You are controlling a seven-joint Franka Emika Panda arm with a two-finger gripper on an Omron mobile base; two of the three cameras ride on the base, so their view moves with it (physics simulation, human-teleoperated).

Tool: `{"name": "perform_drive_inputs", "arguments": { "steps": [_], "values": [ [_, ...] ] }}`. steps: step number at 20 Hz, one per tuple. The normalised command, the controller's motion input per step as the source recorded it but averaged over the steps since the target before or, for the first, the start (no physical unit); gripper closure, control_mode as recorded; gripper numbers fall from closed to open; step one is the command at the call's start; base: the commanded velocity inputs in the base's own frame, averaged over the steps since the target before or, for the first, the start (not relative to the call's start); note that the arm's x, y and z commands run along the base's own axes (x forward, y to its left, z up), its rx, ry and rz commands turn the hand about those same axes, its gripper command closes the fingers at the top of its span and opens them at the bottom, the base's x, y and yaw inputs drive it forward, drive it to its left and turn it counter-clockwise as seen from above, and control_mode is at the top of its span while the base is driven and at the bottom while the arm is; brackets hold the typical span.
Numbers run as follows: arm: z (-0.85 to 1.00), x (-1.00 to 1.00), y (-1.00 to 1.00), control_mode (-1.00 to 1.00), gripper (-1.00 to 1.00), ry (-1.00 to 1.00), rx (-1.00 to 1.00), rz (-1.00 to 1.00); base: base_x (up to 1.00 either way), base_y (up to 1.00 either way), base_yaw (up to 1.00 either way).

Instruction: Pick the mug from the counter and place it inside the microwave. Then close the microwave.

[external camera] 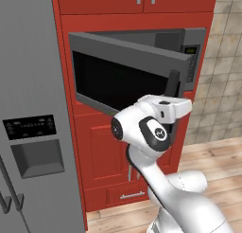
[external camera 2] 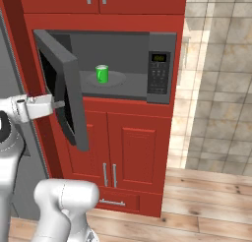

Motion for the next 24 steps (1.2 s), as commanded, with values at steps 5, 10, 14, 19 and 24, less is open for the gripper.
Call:
{"name": "perform_drive_inputs", "arguments": {
  "steps": [5, 10, 14, 19, 24],
  "values": [
    [0.17, 0.27, -0.45, -1.0, -1.0, 0.09, 0.03, 0.08, 0.0, 0.0, 0.0],
    [0.21, 0.31, -0.38, -1.0, -1.0, 0.11, 0.03, 0.07, 0.0, 0.0, 0.0],
    [0.16, 0.34, -0.36, -1.0, -1.0, 0.11, 0.05, 0.07, 0.0, 0.0, 0.0],
    [0.15, 0.37, -0.29, -1.0, -1.0, 0.08, 0.06, 0.07, 0.0, 0.0, 0.0],
    [0.11, 0.41, -0.26, -1.0, -1.0, 0.07, 0.08, 0.08, 0.0, 0.0, 0.0]
  ]
}}
